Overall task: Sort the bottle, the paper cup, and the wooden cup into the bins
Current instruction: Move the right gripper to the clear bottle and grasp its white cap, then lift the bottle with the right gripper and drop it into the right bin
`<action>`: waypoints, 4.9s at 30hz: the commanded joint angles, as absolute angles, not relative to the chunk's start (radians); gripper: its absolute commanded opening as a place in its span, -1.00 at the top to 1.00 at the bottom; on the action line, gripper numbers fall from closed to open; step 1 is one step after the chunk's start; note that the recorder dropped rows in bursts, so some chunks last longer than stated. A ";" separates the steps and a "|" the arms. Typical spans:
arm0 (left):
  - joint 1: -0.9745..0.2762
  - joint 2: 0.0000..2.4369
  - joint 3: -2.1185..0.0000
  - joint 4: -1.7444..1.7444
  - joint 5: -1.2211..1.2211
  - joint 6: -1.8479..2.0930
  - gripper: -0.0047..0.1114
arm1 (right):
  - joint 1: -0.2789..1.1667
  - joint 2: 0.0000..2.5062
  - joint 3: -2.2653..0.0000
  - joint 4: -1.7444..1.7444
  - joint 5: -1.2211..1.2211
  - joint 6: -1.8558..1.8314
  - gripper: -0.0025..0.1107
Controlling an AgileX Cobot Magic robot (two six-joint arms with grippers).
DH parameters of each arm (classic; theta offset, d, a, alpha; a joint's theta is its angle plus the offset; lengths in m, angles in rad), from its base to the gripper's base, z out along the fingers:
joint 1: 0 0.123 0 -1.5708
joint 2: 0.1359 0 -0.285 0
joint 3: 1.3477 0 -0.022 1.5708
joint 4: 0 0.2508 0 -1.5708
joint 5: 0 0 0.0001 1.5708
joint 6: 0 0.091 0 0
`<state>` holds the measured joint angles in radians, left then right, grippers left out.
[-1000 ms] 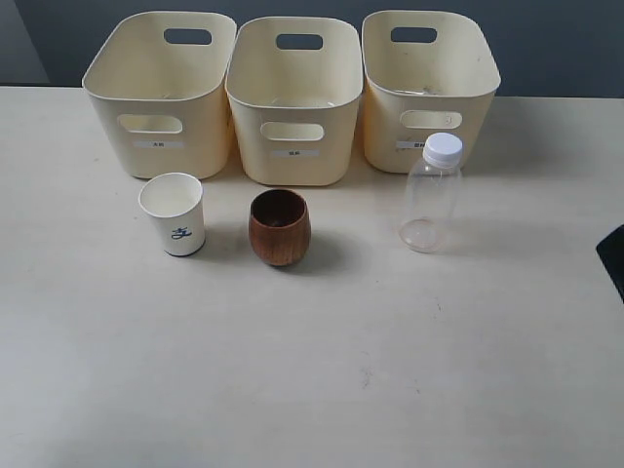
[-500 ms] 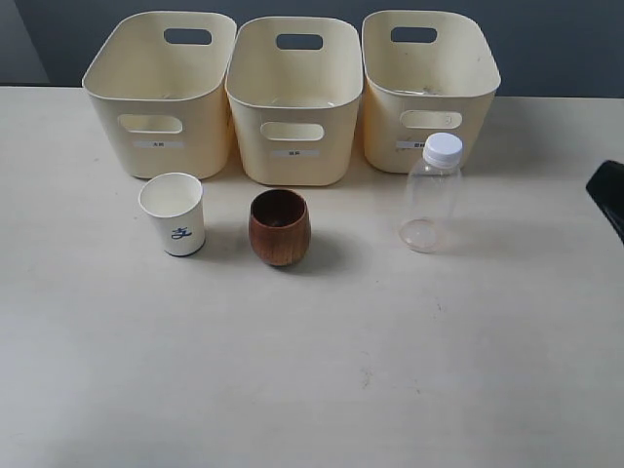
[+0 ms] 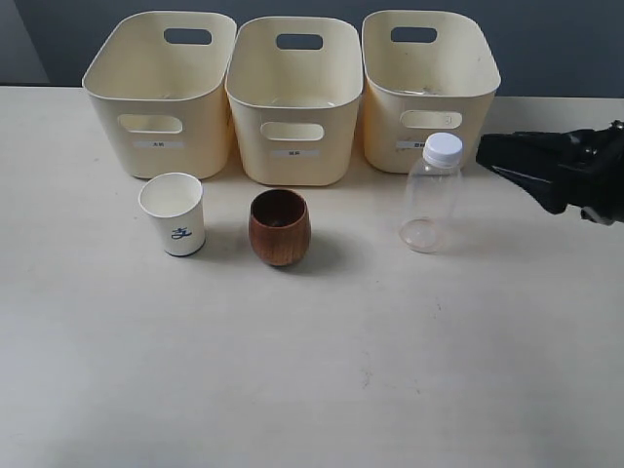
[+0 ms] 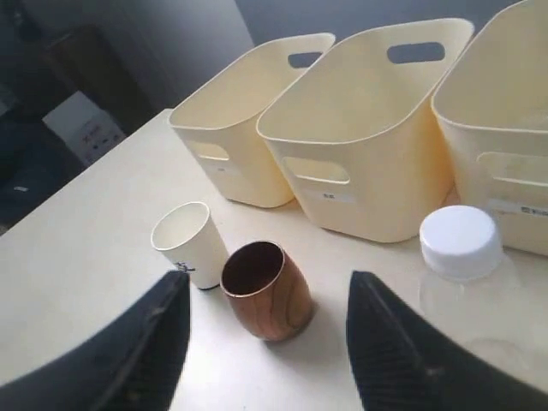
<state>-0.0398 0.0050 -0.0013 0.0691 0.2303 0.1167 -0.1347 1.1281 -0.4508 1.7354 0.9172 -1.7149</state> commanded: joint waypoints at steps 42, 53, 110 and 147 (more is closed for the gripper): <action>-0.043 0.000 0.000 0.069 0.225 0.115 0.92 | 0.131 1.683 -0.825 1.744 0.453 -1.847 0.02; -0.043 0.000 0.000 0.069 0.225 0.115 0.92 | 0.131 1.703 -0.825 1.744 0.461 -1.823 0.20; -0.043 0.000 0.000 0.069 0.225 0.115 0.92 | 0.131 1.767 -1.252 1.744 0.226 -1.731 0.94; -0.043 0.000 0.000 0.069 0.225 0.115 0.92 | 0.131 1.772 -1.252 1.621 0.707 -1.398 -0.17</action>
